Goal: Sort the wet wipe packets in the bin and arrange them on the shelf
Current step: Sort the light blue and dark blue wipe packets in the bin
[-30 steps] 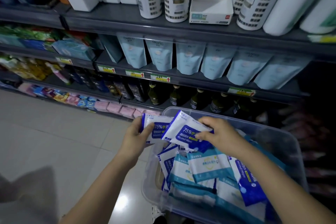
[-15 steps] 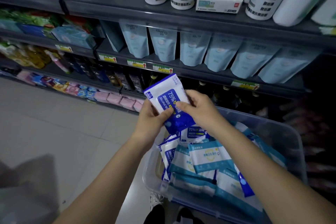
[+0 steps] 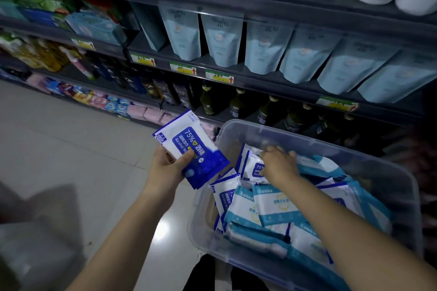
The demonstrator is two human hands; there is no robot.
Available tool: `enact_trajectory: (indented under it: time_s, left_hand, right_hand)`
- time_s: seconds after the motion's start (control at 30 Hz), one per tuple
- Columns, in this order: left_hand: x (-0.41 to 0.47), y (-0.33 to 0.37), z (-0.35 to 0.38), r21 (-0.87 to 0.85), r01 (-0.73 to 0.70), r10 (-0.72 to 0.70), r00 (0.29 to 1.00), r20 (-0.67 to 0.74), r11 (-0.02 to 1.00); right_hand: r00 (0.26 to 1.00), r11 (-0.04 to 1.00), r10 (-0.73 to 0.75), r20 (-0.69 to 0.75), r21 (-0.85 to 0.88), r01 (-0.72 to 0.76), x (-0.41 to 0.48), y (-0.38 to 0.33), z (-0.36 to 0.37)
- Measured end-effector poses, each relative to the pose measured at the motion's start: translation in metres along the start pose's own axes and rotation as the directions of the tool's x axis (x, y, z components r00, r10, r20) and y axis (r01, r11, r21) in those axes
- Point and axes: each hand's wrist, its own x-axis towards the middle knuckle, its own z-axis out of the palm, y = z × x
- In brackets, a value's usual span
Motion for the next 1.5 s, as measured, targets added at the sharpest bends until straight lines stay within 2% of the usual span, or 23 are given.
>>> enact_trajectory:
  time_s: [0.17,0.27,0.37,0.57,0.7,0.97,1.23,1.43,1.5]
  left_hand:
    - [-0.001,-0.002,-0.002,-0.034,0.025,-0.025,1.0,0.0,0.999]
    - [0.0,-0.002,-0.002,-0.04,0.012,-0.011,1.0,0.021,0.999]
    - [0.0,-0.002,0.0,-0.033,-0.011,0.012,0.999,0.039,0.999]
    - [0.0,-0.003,0.003,-0.044,-0.003,0.004,1.0,0.027,0.999]
    - [-0.002,-0.005,0.004,-0.044,0.004,-0.003,1.0,0.03,0.999]
    - [-0.004,-0.007,0.0,-0.046,0.022,-0.02,0.999,0.036,0.999]
    - [-0.003,-0.007,0.0,-0.047,0.016,-0.014,0.999,0.046,0.999]
    - [0.0,-0.005,0.005,-0.065,0.01,-0.005,0.997,0.074,0.998]
    - [0.0,-0.005,0.006,-0.062,-0.001,0.005,0.997,0.073,0.998]
  right_hand:
    - [0.989,0.993,-0.099,0.113,-0.057,0.106,-0.012,0.014,-0.012]
    - [0.982,0.982,-0.175,0.064,0.078,0.17,-0.03,0.027,-0.007]
    - [0.979,0.971,-0.205,0.007,0.124,0.203,-0.041,0.033,-0.004]
    - [0.981,0.963,-0.189,0.042,0.205,0.177,-0.02,0.023,0.001]
    - [0.989,0.992,-0.104,0.109,0.076,0.096,-0.003,0.003,0.003]
    - [0.989,0.996,-0.047,0.14,0.076,0.037,0.001,0.005,0.005]
    - [0.989,0.996,-0.059,0.136,0.073,0.049,-0.019,0.003,-0.002]
    - [0.978,0.989,-0.147,0.145,0.036,0.143,-0.028,0.008,-0.003]
    - [0.977,0.988,-0.141,0.16,0.077,0.13,-0.017,0.009,-0.001]
